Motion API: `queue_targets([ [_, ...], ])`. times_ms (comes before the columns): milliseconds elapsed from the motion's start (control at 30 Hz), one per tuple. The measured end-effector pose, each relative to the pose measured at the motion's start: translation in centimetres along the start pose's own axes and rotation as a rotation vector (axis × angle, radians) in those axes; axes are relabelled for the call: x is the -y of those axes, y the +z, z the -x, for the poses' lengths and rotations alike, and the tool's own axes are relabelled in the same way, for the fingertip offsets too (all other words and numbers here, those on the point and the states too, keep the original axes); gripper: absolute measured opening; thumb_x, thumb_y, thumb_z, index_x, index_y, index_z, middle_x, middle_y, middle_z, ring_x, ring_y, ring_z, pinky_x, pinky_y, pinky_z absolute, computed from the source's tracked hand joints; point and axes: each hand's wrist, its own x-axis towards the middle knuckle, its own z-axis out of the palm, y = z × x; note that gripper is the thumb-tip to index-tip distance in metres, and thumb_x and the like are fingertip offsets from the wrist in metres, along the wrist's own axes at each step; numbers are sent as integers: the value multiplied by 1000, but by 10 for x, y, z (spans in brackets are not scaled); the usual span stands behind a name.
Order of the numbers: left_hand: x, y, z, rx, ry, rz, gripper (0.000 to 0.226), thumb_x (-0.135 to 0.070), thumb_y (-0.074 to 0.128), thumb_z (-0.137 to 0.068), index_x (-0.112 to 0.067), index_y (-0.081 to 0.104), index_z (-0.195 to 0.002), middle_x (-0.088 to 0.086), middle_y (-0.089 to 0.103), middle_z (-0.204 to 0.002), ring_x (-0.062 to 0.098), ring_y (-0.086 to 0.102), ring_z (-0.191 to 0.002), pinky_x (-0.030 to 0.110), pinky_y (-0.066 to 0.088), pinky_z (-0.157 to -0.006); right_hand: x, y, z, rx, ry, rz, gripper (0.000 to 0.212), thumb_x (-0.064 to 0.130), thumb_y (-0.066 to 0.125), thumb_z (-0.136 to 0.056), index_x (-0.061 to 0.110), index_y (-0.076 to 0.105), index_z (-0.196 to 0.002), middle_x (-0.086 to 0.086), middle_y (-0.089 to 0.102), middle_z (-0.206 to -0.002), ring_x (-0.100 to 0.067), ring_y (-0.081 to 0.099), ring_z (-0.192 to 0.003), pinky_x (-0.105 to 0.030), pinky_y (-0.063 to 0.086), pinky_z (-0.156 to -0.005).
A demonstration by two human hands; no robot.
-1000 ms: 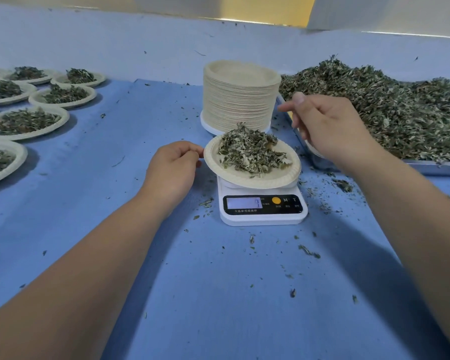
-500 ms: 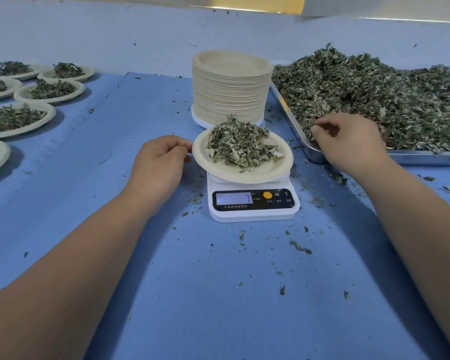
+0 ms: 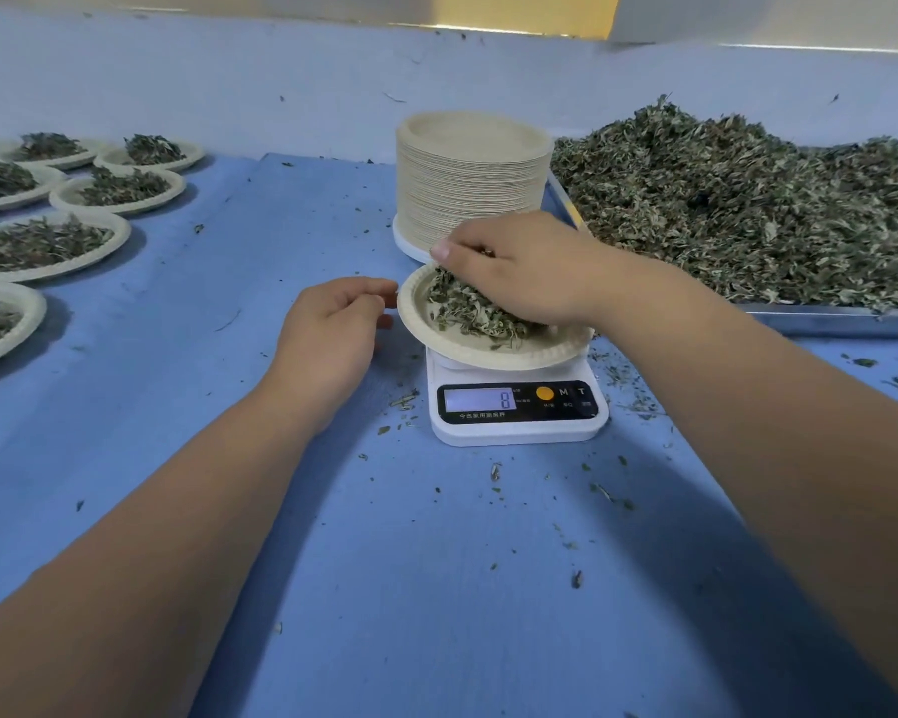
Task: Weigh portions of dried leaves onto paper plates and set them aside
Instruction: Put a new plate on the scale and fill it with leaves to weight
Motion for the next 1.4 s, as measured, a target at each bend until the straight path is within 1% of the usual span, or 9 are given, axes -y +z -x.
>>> queue_targets([
  [167, -1, 0, 1, 18, 14, -19, 38, -18, 46, -87, -28, 80, -99, -8, 77, -105, 19, 72, -102, 51, 54, -99, -1, 4, 15, -64, -49, 29, 42, 55, 37, -104, 25, 62, -90, 8, 61, -76, -9, 56, -77, -31, 43, -66],
  [300, -1, 1, 0, 15, 19, -26, 38, -17, 45, -87, -28, 80, -98, -9, 77, -104, 18, 72, -101, 51, 55, -99, -10, -2, 35, -143, -31, -59, 36, 57, 41, -102, 35, 65, -116, 12, 69, -98, -6, 61, -86, -31, 50, -79],
  [400, -2, 1, 2, 15, 15, -28, 38, -16, 45, -89, -30, 80, -95, -10, 77, -102, 18, 72, -100, 51, 55, -99, -27, -6, 49, -220, 8, -120, 35, 55, 43, -102, 34, 66, -118, 9, 72, -99, -11, 66, -91, -32, 53, -83],
  [533, -7, 4, 5, 1, 8, -10, 35, -28, 45, -85, -33, 76, -100, -11, 76, -105, 15, 71, -98, 49, 55, -98, -51, -1, 65, -308, 74, -184, 22, 45, 52, -101, 36, 69, -112, 26, 67, -96, 17, 59, -88, -9, 43, -74],
  [600, -8, 5, 6, -17, 7, -4, 34, -30, 47, -87, -33, 74, -107, -12, 74, -107, 11, 71, -96, 46, 55, -98, -56, 0, 69, -283, 93, -196, 24, 46, 57, -99, 38, 67, -119, 30, 64, -99, 23, 55, -89, -10, 42, -77],
  [767, -6, 7, 4, -14, 16, -25, 32, -22, 48, -99, -33, 71, -119, -14, 74, -107, 6, 71, -95, 44, 53, -101, -36, -12, 53, -66, 39, -65, 49, 67, 56, -89, 49, 53, -135, 24, 60, -117, 7, 58, -86, -14, 40, -73],
  [1033, -8, 6, 6, -18, 13, -18, 27, -28, 47, -94, -38, 66, -111, -11, 73, -111, 4, 72, -90, 46, 56, -96, -12, -7, 29, -35, -29, 28, 20, 38, 69, -93, 32, 73, -112, 25, 59, -87, 13, 47, -74, -7, 32, -66],
  [1267, -6, 6, 3, -38, 11, -28, 28, -24, 48, -96, -32, 69, -113, -18, 74, -95, 0, 69, -81, 41, 55, -89, -13, -23, 33, -292, 23, -145, 11, 34, 73, -90, 31, 77, -99, 18, 69, -87, -1, 61, -79, -21, 48, -77],
  [1400, -6, 7, 3, -31, 11, -40, 29, -24, 48, -97, -30, 70, -114, -12, 74, -102, 1, 70, -83, 42, 55, -92, -19, -18, 43, -426, 51, -273, 12, 31, 75, -89, 27, 77, -101, 7, 74, -90, -12, 67, -82, -31, 56, -82],
])
